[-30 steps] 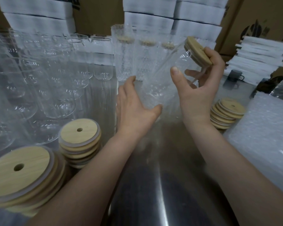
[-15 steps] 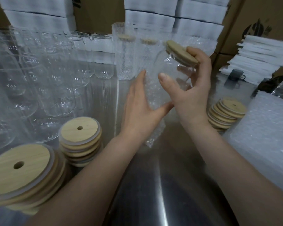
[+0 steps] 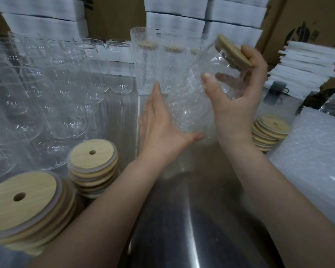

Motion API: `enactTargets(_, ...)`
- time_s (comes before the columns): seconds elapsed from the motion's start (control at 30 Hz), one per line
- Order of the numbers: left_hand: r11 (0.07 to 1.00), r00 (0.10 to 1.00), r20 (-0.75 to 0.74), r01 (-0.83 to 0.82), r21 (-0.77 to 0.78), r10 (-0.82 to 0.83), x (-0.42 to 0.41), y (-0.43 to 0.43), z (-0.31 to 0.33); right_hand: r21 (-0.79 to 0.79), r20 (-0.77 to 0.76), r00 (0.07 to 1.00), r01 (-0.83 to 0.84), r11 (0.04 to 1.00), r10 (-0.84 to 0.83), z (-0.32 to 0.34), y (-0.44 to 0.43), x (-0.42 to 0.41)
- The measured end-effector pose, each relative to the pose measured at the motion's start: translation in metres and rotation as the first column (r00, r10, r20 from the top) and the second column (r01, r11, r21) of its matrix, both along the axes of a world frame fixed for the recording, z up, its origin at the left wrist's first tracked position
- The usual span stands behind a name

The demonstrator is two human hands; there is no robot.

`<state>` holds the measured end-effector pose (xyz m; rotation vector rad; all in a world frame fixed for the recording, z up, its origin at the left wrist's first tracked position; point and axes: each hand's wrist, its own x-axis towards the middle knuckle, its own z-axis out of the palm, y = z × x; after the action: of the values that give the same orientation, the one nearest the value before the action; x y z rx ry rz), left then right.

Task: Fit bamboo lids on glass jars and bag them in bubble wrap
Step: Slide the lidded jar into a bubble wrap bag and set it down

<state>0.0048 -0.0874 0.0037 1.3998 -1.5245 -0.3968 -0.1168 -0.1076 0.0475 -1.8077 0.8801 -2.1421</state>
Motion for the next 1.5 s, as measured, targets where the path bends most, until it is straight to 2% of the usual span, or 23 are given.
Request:
enactTargets(0.1, 1.000, 1.000, 0.024, -0.001, 0.027, 0.000, 0.003, -0.003, -0.005, -0.018, 0.007, 1.000, 0.014, 1.000, -0.014, 0.001, 0.001, 0.002)
enactTargets(0.33, 0.998, 0.988, -0.149, 0.020, -0.065, -0.029, 0.003, -0.003, -0.005, -0.036, -0.046, 0.998, 0.039, 0.999, -0.041, 0.002, 0.006, 0.006)
enactTargets(0.53, 0.992, 0.961, -0.258, 0.071, -0.106, -0.096, 0.002, 0.003, 0.002, -0.023, -0.169, 0.984, 0.043, 0.999, -0.046, 0.000, 0.012, 0.010)
enactTargets(0.9, 0.985, 0.923, -0.369, 0.055, -0.164, -0.113, -0.003, 0.008, 0.007, 0.124, -0.293, 0.956, 0.024, 0.992, 0.013, -0.005, 0.015, 0.014)
enactTargets(1.13, 0.974, 0.870, -0.451, 0.122, -0.193, -0.199, -0.001, 0.005, 0.006, 0.210, -0.278, 0.959, 0.002, 0.978, 0.058, -0.004, 0.014, 0.018)
enactTargets(1.3, 0.977, 0.871, -0.443, 0.184, -0.111, -0.215, 0.005, -0.003, 0.003, 0.280, -0.121, 0.987, -0.072, 0.957, 0.110, 0.000, 0.012, 0.012)
enactTargets(1.43, 0.964, 0.849, -0.457, 0.247, -0.102, -0.266, 0.007, -0.004, 0.001, 0.284, 0.100, 0.982, -0.184, 0.941, 0.162, 0.005, 0.010, 0.009)
enactTargets(1.5, 0.958, 0.833, -0.476, 0.269, -0.098, -0.282, 0.010, -0.006, 0.001, 0.255, 0.250, 0.943, -0.281, 0.925, 0.218, 0.008, 0.007, 0.006)
